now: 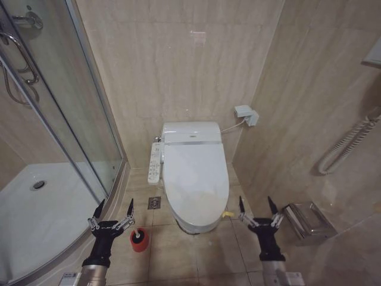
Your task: Open the toilet lid, clean the toilet bowl with a toilet brush, close the toilet lid, and flush.
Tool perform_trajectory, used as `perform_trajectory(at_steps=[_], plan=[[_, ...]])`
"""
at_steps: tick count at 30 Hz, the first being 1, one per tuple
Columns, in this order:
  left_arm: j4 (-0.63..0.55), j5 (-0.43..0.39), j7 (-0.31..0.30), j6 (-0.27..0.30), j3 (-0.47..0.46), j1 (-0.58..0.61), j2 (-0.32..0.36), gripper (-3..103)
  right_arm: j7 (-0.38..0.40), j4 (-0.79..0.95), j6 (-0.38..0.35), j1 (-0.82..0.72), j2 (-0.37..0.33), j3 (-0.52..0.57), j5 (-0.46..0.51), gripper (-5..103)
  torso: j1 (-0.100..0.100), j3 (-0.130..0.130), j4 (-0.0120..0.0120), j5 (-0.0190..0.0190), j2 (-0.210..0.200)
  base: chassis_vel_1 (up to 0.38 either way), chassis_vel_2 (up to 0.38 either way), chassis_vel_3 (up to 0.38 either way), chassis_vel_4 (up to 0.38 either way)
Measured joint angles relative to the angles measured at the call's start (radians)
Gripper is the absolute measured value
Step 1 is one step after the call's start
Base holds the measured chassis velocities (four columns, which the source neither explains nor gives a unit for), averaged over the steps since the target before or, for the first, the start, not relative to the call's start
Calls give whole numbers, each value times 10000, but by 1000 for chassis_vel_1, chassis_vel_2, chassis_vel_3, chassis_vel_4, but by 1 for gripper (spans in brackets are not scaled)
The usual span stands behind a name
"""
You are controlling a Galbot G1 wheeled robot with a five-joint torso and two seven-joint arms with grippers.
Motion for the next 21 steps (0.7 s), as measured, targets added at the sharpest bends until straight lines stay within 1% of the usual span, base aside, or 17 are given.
perform_trajectory(at_steps=[5,6,9,10,12,13,17,18,21], plan=[[288,25,7,-81,72,-107,-9,100,291,-1337,-113,243,-98,-86,-562,100,1,0,-3,-1,0,0,0,0,0],[288,25,7,-81,72,-107,-9,100,291,-1337,-113,243,-98,-86,-562,100,1,0,-3,-1,0,0,0,0,0],[696,-77,8,-94,100,-358,-8,100,412,-2491,-103,765,-266,-104,-1114,100,0,0,-2,-1,0,0,0,0,0],[696,-77,8,-94,100,-358,-8,100,412,-2491,-103,765,-266,-104,-1114,100,0,0,-2,-1,0,0,0,0,0],[1028,-210,8,-95,97,-584,29,100,456,-3339,37,1204,-360,-122,-1541,100,0,0,0,1,-1,0,0,0,0],[1028,-210,8,-95,97,-584,29,100,456,-3339,37,1204,-360,-122,-1541,100,0,0,0,1,-1,0,0,0,0],[1669,-422,7,-76,129,-1087,195,100,452,-4629,198,1884,-340,-198,-1841,100,1,0,-2,-1,-1,0,0,0,0],[1669,-422,7,-76,129,-1087,195,100,452,-4629,198,1884,-340,-198,-1841,100,1,0,-2,-1,-1,0,0,0,0],[2106,-535,7,-41,213,-1467,353,100,430,-5712,357,2461,-256,-205,-1995,100,1,0,-4,0,-1,0,0,0,0]])
